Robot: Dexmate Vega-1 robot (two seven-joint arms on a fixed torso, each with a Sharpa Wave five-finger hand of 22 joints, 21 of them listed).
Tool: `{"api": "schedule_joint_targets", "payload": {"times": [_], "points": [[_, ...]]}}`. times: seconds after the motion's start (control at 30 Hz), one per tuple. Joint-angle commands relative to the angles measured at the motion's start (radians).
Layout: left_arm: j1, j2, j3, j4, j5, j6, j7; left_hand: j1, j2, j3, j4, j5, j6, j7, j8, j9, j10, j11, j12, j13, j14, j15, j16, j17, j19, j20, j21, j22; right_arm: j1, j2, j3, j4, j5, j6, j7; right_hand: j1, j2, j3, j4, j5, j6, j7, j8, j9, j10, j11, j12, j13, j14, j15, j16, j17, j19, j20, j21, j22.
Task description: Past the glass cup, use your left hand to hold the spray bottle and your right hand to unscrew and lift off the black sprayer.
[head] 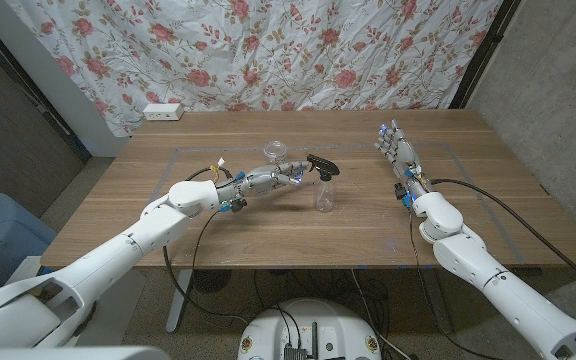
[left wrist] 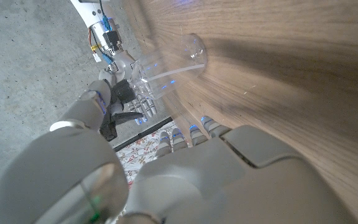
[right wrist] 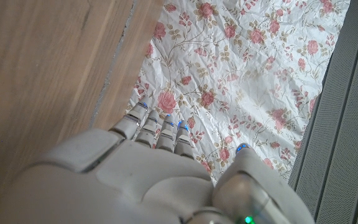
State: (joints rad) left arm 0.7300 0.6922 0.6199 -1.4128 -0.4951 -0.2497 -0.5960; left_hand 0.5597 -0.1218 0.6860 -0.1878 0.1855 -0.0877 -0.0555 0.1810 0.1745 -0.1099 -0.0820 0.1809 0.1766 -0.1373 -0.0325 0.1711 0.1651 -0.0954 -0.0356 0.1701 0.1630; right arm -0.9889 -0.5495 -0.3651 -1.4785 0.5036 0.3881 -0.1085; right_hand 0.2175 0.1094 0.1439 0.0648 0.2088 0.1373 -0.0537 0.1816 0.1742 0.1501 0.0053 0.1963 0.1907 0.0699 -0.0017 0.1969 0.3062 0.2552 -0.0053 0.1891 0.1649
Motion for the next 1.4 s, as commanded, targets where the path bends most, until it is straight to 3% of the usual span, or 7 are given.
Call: {"api": "schedule_joint_targets", "payload": {"times": [0.03,0.47,0.7,0.97,1.4], "points": [[-0.042,-0.032,0.045,0.037,0.054,-0.008,-0.034,0.020,-0.006,0.005,0.001,-0.005,-0.020,0.006,0.001,0.002,-0.032,0.010,-0.005,0.003,-0.031,0.006,-0.005,0.005,-0.030,-0.044,-0.002,0.002,0.002,0.006,-0.005,0.014,0.004,0.009,0.014,-0.010,0.002,-0.001,0.000,0.003,0.004,0.002,0.005,0.003,0.003,0.006,0.001,0.003,0.006,-0.001,0.006,0.001,0.005,-0.001,0.000,0.003],[-0.063,-0.064,0.069,0.067,0.076,-0.014,-0.034,0.039,-0.016,0.002,0.003,-0.007,-0.062,0.022,-0.001,0.002,-0.065,0.017,-0.002,0.002,-0.060,0.014,-0.002,0.005,-0.067,-0.045,-0.002,0.002,0.013,0.011,-0.011,0.029,0.005,0.018,0.028,-0.014,-0.001,-0.001,-0.001,0.002,0.004,0.004,0.005,0.003,0.001,0.006,0.000,0.003,0.004,0.002,0.006,-0.004,0.004,0.000,-0.001,0.003],[-0.076,-0.082,0.080,0.090,0.086,-0.018,-0.033,0.051,-0.020,0.000,0.004,-0.008,-0.078,0.022,0.002,0.002,-0.080,0.014,0.001,0.002,-0.067,0.011,0.002,0.005,-0.109,-0.023,-0.004,0.002,0.014,0.014,-0.012,0.037,0.007,0.024,0.033,-0.016,-0.001,0.000,-0.003,0.002,0.004,0.003,0.005,0.003,0.000,0.006,-0.001,0.003,0.005,0.002,0.006,-0.006,0.003,0.001,-0.001,0.003],[-0.100,-0.110,0.095,0.131,0.118,-0.048,-0.026,0.059,-0.022,-0.002,0.005,-0.009,-0.069,0.017,0.010,0.001,-0.067,0.011,0.009,0.002,-0.051,0.010,0.009,0.005,-0.100,-0.014,0.005,0.002,0.006,0.010,-0.007,0.032,0.012,0.026,0.033,-0.017,-0.001,0.001,-0.004,0.002,0.004,0.003,0.005,0.003,0.000,0.006,0.000,0.003,0.005,0.002,0.006,-0.009,0.003,0.000,-0.001,0.003],[-0.111,-0.140,0.104,0.178,0.139,-0.077,-0.002,0.090,-0.034,-0.015,0.004,-0.012,0.034,0.007,0.047,0.004,0.003,-0.007,0.030,0.003,0.017,-0.010,0.021,0.005,-0.047,-0.021,0.020,0.003,0.011,0.009,-0.007,0.040,0.017,0.028,0.043,-0.016,-0.006,0.002,-0.009,0.001,0.005,0.002,0.006,0.003,-0.001,0.006,-0.001,0.003,0.006,0.002,0.006,-0.013,0.004,0.003,-0.001,0.003]]}}
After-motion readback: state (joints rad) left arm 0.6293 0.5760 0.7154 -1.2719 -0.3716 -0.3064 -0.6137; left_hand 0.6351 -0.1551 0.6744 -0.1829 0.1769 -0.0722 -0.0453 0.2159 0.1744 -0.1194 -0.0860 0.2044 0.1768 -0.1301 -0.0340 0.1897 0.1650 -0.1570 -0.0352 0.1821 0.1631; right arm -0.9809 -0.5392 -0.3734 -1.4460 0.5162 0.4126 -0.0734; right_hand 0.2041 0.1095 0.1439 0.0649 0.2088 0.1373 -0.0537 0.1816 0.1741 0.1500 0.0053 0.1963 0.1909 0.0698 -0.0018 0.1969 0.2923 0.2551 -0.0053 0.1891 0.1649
